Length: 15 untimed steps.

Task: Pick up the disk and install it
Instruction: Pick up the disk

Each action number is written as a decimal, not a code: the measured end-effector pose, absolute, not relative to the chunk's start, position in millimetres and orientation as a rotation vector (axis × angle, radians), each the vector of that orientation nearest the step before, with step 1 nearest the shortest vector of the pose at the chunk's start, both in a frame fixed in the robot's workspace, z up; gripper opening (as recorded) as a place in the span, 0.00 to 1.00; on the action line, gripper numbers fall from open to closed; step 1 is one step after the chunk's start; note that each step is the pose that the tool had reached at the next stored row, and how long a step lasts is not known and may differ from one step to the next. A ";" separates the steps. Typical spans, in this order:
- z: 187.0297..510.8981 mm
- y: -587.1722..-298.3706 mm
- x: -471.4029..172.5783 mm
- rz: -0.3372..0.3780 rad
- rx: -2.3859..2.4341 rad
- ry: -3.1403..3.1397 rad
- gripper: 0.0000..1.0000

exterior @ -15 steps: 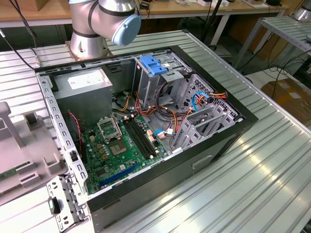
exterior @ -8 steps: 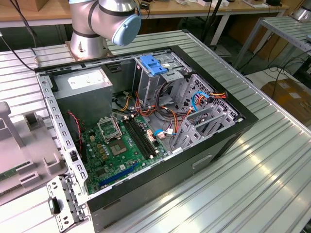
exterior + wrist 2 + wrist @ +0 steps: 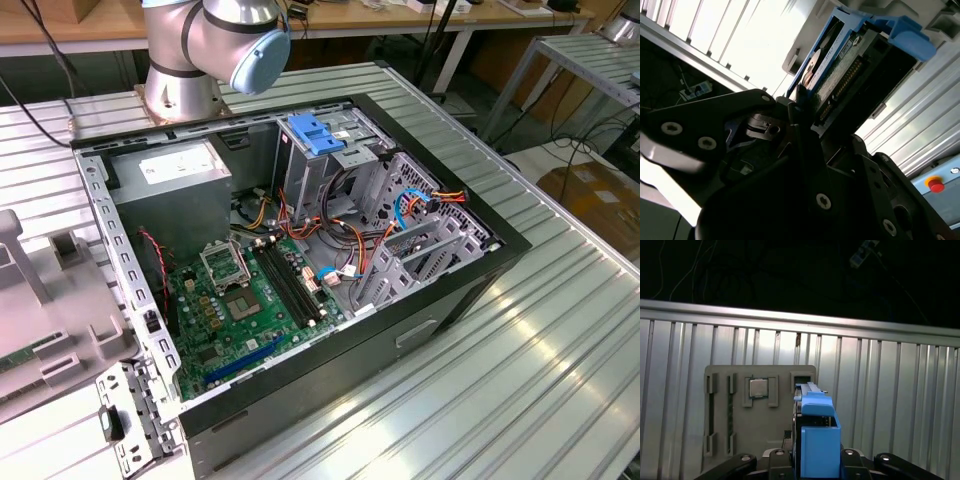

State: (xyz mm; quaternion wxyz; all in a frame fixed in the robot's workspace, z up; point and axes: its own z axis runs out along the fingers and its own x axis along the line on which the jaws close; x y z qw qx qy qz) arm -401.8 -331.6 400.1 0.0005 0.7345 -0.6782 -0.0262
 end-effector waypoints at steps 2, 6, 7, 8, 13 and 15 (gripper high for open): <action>401.9 -331.6 -401.8 -0.082 2.307 -2.130 0.36; 404.4 -331.6 -401.8 -0.082 2.307 -2.130 0.36; 405.0 -331.6 -401.8 -0.082 2.307 -2.130 0.36; 405.5 -331.6 -401.8 -0.082 2.307 -2.130 0.36; 409.0 -331.6 -401.8 -0.082 2.307 -2.130 0.36; 410.4 -331.6 -401.8 -0.082 2.307 -2.130 0.36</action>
